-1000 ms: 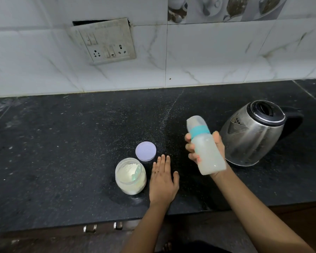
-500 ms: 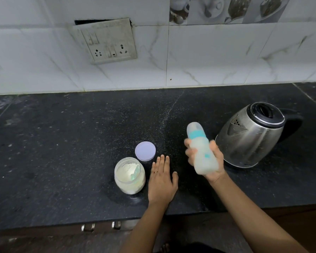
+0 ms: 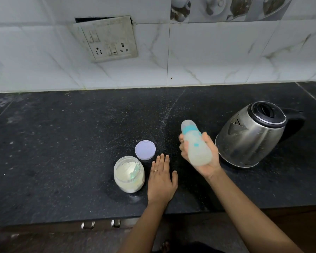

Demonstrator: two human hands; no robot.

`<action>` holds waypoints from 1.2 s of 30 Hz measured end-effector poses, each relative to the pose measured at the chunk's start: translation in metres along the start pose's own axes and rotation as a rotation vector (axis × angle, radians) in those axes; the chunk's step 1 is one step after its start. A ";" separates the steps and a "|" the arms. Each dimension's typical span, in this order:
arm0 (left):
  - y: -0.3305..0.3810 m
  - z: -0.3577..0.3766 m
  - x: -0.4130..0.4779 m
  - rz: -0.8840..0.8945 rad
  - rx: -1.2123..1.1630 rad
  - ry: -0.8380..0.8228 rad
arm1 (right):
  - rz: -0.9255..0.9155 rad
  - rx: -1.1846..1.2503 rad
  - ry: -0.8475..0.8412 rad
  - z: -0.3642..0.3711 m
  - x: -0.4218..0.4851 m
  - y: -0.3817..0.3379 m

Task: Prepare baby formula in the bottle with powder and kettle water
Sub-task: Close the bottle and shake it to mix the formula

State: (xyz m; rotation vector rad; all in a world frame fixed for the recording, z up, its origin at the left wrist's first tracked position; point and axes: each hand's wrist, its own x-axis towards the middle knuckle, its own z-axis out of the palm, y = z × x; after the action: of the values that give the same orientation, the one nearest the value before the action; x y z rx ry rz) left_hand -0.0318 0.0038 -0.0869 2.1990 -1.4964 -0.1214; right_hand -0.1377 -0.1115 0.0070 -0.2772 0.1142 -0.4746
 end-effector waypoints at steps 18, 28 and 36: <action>0.000 0.001 0.001 0.004 0.002 0.003 | -0.139 0.114 0.159 0.020 -0.007 -0.012; -0.002 0.004 0.001 0.005 0.009 -0.004 | -0.063 0.047 -0.098 0.018 -0.009 -0.023; -0.002 0.005 0.001 0.017 0.018 0.000 | -0.090 -0.073 0.028 0.002 -0.005 -0.007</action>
State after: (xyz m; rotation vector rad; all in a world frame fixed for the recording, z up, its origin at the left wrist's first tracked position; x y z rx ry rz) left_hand -0.0310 0.0022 -0.0918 2.2001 -1.5219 -0.1030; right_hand -0.1449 -0.1145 0.0112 -0.3480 0.1468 -0.5648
